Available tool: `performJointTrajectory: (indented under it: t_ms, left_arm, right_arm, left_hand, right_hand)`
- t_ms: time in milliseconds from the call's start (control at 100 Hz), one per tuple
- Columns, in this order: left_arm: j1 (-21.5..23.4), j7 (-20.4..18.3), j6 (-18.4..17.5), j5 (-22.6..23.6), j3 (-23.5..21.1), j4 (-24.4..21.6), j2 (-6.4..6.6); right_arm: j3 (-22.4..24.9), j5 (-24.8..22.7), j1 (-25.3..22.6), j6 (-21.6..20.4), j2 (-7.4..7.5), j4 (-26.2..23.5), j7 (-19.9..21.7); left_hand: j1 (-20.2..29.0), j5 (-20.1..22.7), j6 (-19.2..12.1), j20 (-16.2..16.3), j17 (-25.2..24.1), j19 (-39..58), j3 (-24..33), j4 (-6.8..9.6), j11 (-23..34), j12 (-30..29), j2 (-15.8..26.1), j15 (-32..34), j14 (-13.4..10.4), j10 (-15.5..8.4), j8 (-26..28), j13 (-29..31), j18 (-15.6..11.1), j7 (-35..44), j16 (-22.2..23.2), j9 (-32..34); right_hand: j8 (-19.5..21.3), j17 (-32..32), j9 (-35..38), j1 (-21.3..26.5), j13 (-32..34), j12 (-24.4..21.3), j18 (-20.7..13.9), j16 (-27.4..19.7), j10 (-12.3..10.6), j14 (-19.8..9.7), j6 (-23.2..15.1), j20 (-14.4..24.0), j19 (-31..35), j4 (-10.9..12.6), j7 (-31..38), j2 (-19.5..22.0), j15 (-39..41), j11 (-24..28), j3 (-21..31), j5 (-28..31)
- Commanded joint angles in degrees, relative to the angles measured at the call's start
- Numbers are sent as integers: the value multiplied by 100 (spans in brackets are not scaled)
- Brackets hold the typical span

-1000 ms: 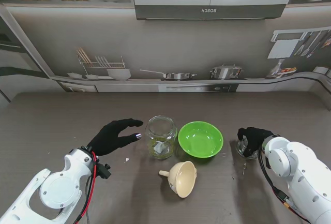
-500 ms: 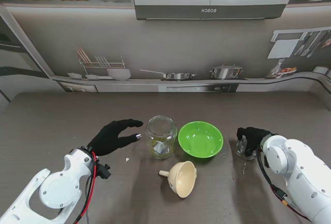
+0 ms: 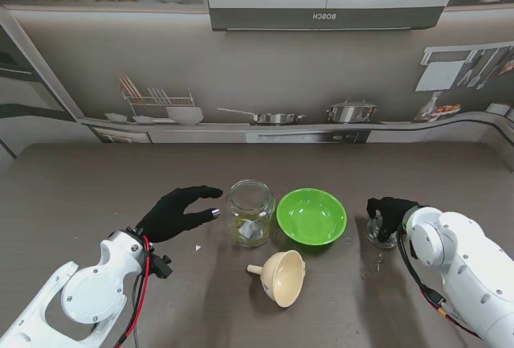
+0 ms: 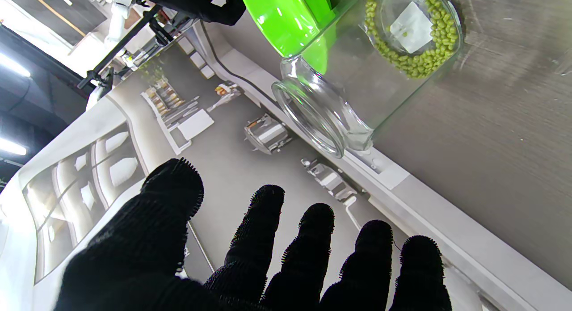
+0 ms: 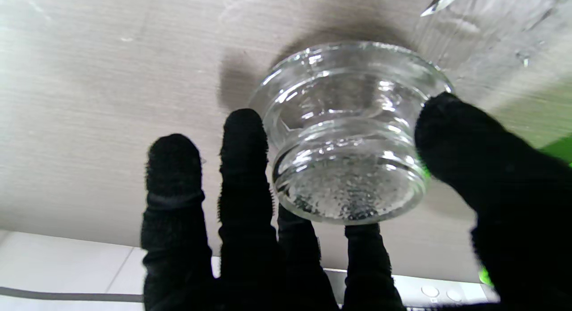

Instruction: Pour mung beans into a glass jar with a funnel

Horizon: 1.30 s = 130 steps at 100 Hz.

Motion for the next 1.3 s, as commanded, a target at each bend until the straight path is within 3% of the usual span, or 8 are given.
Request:
performJointTrajectory:
  t_ms: [0,290,340,400,820,870,1000,1290]
  left_arm:
    - [9,-116,22,-12,1,0,-3]
    - [3,-143,28,-19,5,4,2]
    - [4,-144,29,-20,5,3,2]
    - [5,-146,34,-21,6,1,2]
    - [3,-190,70,-39,14,-11,9]
    - [4,-192,71,-36,12,-12,10]
    - [3,-191,79,-35,11,-12,9]
    - [-10,-217,88,-43,22,-2,14]
  right_arm:
    - [-165,3,-231,0,-36,284,262]
    - [-384,180,-105,-14,-50,560,53]
    - [-432,241,-71,-10,-54,623,20]
    - [-480,305,-37,-13,-54,682,22]
    - [-816,640,162,-185,-24,1167,45]
    - [-854,673,189,-210,-23,1238,24]
    - [-913,780,226,-268,-40,1410,-137]
    - [-1029,930,286,-351,-48,1595,-220]
  left_hand:
    - [58,134,-2,66,-47,-166,-100,199,-48,-10,277,-24,27,4,19,157,-27,20,22,80]
    - [55,163,9,66,-61,-171,-120,200,-48,-9,286,-24,17,-2,24,155,-26,30,23,80]
    - [66,130,14,67,-60,-171,-118,202,-48,-9,284,-24,24,-2,20,155,-23,16,23,78]
    - [61,143,9,67,-61,-171,-122,202,-50,-10,291,-27,22,-8,22,149,-25,21,21,73]
    - [62,136,19,68,-71,-174,-137,204,-51,-9,296,-27,13,-3,23,148,-22,16,22,68]
    - [63,162,18,69,-72,-174,-139,204,-51,-10,298,-29,15,-13,27,145,-20,28,22,66]
    - [68,158,21,70,-71,-174,-139,206,-49,-9,293,-23,23,8,27,156,-17,25,24,72]
    - [66,160,19,71,-72,-174,-149,206,-53,-10,299,-29,13,16,29,144,-27,25,22,62]
  right_hand:
    - [-411,10,-58,-130,-20,-477,402,-192,-260,76,-444,-109,-98,0,-955,-184,-276,-696,-102,259]
    - [-164,784,1158,918,1005,-133,42,152,-477,-406,-404,-201,368,137,-21,-110,586,-107,693,1650]
    - [-216,955,1355,1185,1227,1,3,240,-510,-472,-383,-274,518,-263,133,-270,813,-25,828,1779]
    - [-210,1098,1486,1384,1415,92,-35,295,-543,-559,-351,-297,593,-424,260,-320,994,89,945,1837]
    - [-283,1325,1592,1257,1555,315,-122,401,-630,-700,-414,-321,673,-229,345,241,1207,219,872,1677]
    - [-267,1405,1706,1406,1639,402,-164,460,-659,-786,-403,-322,727,-412,419,169,1380,325,857,1835]
    - [-1269,1693,2323,1852,2089,714,-232,538,-756,-1097,-398,-419,921,-845,1266,57,1783,552,801,2430]
    - [-1632,2048,2847,1945,2530,1118,-475,913,-796,-1460,-136,-518,1104,-958,1985,253,2078,747,823,2824]
